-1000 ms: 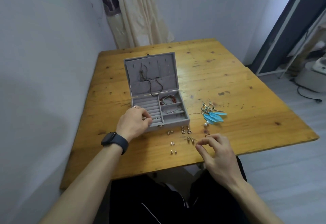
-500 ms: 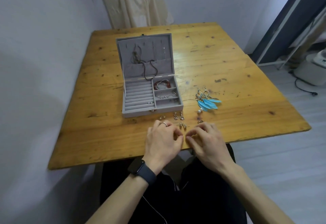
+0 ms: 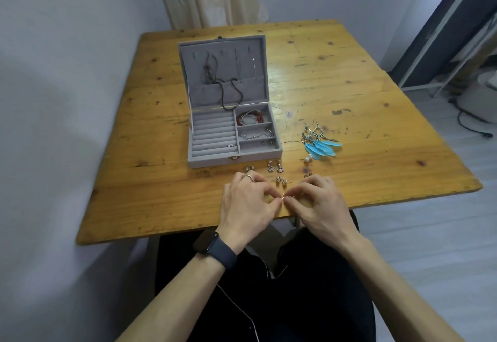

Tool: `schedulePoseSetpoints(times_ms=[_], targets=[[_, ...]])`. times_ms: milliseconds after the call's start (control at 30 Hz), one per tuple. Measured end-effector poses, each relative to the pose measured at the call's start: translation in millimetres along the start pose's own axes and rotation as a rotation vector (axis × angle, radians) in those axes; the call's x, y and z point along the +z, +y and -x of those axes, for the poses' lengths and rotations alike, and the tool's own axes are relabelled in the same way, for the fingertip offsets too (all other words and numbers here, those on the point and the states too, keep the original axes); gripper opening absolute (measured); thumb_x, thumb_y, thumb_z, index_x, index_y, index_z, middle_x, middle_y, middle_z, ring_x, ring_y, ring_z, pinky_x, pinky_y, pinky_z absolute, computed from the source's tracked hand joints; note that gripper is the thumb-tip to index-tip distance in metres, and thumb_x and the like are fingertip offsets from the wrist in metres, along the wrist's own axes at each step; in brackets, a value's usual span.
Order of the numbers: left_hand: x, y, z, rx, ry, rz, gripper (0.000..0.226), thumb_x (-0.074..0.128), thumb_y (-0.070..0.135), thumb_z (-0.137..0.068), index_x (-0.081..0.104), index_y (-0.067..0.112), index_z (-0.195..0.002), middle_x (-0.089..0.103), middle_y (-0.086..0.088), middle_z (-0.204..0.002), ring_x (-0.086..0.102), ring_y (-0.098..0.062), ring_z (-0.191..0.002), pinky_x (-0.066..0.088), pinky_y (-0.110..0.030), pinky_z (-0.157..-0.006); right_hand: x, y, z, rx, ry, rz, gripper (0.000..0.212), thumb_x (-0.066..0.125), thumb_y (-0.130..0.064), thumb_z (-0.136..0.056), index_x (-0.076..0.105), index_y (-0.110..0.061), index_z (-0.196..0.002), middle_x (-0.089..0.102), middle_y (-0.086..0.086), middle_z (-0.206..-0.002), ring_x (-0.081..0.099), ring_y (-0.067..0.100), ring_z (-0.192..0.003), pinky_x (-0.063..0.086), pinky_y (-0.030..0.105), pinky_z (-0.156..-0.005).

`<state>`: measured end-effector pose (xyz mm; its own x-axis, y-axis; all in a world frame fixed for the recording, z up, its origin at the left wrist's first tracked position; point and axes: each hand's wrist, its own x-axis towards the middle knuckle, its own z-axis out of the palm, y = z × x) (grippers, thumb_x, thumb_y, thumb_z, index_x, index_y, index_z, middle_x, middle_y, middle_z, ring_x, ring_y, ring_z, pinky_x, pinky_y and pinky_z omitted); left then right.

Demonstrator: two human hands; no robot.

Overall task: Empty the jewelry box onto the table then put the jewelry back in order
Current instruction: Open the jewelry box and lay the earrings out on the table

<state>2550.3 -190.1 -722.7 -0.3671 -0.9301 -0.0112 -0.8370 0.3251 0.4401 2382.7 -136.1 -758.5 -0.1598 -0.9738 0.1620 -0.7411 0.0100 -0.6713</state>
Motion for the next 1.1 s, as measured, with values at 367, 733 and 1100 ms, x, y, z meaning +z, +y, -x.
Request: schedulePoseSetpoints(times_ms=[367, 733, 1100], targets=[[1, -2, 1, 0.033, 0.035, 0.008, 0.02, 0.066, 0.054, -0.084, 0.075, 0.039, -0.094, 0.059, 0.019, -0.106, 0.045, -0.009, -0.11, 0.037, -0.033, -0.089, -4, 0, 1, 0.007, -0.017, -0.011, 0.011, 0.076, -0.038, -0.084, 0.077, -0.033, -0.095, 0.057, -0.009, -0.093, 0.047, 0.01, -0.097, 0.039, 0.024, -0.08], [3, -4, 1, 0.056, 0.048, 0.028, 0.019, 0.067, 0.052, -0.085, 0.075, 0.039, -0.096, 0.059, 0.02, -0.105, 0.046, -0.008, -0.107, 0.037, -0.031, -0.088, -5, -1, 1, 0.013, -0.026, 0.0, 0.012, 0.077, -0.036, -0.084, 0.077, -0.033, -0.096, 0.057, -0.01, -0.096, 0.048, 0.009, -0.098, 0.036, 0.019, -0.079], [-10, -13, -2, 0.085, 0.126, 0.078, 0.013, 0.071, 0.046, -0.083, 0.073, 0.039, -0.094, 0.061, 0.019, -0.103, 0.05, -0.009, -0.106, 0.036, -0.03, -0.087, -8, -7, 1, 0.013, 0.02, -0.066, 0.015, 0.08, -0.03, -0.083, 0.077, -0.032, -0.097, 0.059, -0.009, -0.097, 0.053, 0.01, -0.098, 0.039, 0.019, -0.081]])
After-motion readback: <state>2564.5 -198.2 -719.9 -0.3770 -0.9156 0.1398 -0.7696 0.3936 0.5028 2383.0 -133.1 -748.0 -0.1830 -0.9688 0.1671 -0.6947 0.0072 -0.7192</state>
